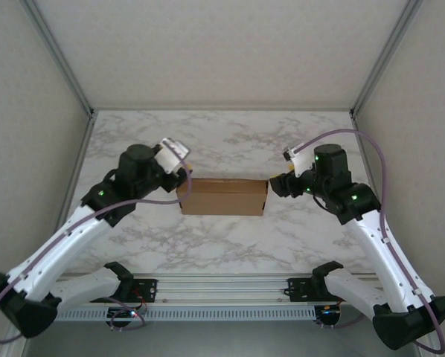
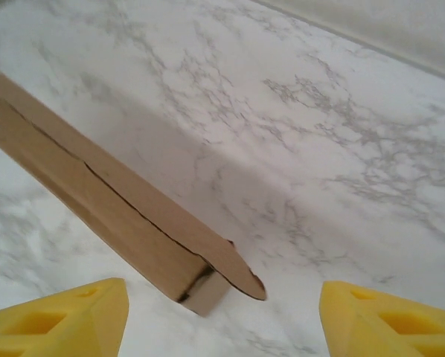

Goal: Fold the paper box

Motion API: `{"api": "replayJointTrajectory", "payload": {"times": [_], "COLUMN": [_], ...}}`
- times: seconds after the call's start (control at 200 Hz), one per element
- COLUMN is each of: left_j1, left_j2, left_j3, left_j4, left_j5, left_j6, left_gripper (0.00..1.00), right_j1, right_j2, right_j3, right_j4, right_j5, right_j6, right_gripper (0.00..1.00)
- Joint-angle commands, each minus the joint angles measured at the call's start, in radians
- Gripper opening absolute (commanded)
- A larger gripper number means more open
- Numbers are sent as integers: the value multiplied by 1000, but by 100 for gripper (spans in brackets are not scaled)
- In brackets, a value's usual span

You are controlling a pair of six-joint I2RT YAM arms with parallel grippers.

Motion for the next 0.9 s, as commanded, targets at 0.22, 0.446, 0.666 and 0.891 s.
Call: {"api": "replayJointTrajectory", "payload": {"times": [0.22,0.446,0.666,0.891], "left_j1": [42,56,96,101], "left_j2": [-157,-190,-117,-72], "left_j3": [-234,-316,-286,-276], "left_j4": [45,100,110,99], "left_j5": [-14,-64,4,59], "left_j6": [-48,-19,-18,8], "left_gripper": [65,65,60,62], "right_j1": [19,18,19,18], "right_j2": [16,-4,27,49], "right_j3": [-98,-150,-157,-153], "right_j4": [49,95,133,143], "right_j5": [26,105,115,116], "right_j6": [-157,-193,-183,-186], "right_gripper": [59,61,59,58]}}
